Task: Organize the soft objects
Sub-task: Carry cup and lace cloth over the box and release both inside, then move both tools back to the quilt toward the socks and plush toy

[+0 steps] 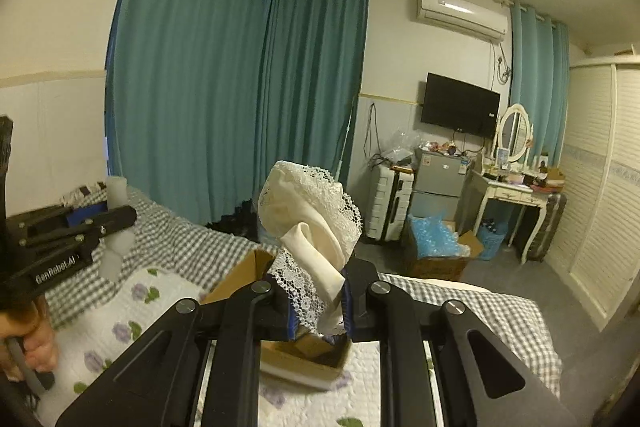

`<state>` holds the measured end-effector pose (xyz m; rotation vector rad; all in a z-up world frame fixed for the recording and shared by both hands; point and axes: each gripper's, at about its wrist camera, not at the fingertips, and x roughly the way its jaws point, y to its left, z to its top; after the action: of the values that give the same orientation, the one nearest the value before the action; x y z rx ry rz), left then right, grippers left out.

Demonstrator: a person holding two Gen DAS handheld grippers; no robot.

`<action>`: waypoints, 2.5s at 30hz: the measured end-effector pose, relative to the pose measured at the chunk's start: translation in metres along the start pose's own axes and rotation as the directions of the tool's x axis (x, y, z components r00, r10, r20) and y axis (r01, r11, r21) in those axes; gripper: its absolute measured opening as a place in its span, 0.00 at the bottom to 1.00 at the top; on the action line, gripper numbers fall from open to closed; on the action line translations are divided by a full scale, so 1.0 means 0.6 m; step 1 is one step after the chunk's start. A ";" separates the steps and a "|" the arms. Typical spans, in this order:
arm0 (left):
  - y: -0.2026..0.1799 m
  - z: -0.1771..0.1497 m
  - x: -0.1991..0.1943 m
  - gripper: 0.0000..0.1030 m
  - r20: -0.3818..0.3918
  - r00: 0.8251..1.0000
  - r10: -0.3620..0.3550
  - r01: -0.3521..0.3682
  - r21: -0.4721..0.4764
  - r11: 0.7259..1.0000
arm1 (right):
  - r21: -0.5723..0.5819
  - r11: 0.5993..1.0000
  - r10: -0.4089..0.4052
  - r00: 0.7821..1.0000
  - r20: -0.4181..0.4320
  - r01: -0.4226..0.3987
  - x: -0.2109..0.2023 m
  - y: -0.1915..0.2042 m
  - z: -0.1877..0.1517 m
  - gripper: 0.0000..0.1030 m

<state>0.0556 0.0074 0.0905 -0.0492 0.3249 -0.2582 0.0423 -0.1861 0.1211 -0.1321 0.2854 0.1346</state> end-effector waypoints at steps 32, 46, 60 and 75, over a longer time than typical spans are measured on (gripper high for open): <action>-0.036 -0.145 0.334 0.20 -0.417 0.908 -0.037 0.045 0.010 0.999 | -0.056 0.995 0.053 0.896 -0.441 -0.087 0.346 0.000 -0.234 0.16; -0.028 -0.105 0.300 0.25 -0.385 0.923 0.009 -0.010 -0.001 1.000 | -0.054 0.996 0.044 0.928 -0.370 -0.069 0.302 -0.001 -0.211 0.71; -0.014 -0.005 0.136 0.78 -0.165 0.985 0.042 -0.047 -0.027 0.999 | -0.035 0.999 -0.016 0.987 -0.159 0.011 0.150 -0.022 -0.101 0.96; 0.000 0.046 -0.012 0.97 -0.028 0.998 0.054 -0.057 -0.089 0.994 | -0.036 0.998 -0.042 0.999 -0.016 0.042 -0.013 -0.027 -0.027 1.00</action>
<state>0.0579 0.0095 0.1186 -0.1251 0.3630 -0.1891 0.0328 -0.2053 0.1099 -0.1744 0.2966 0.0967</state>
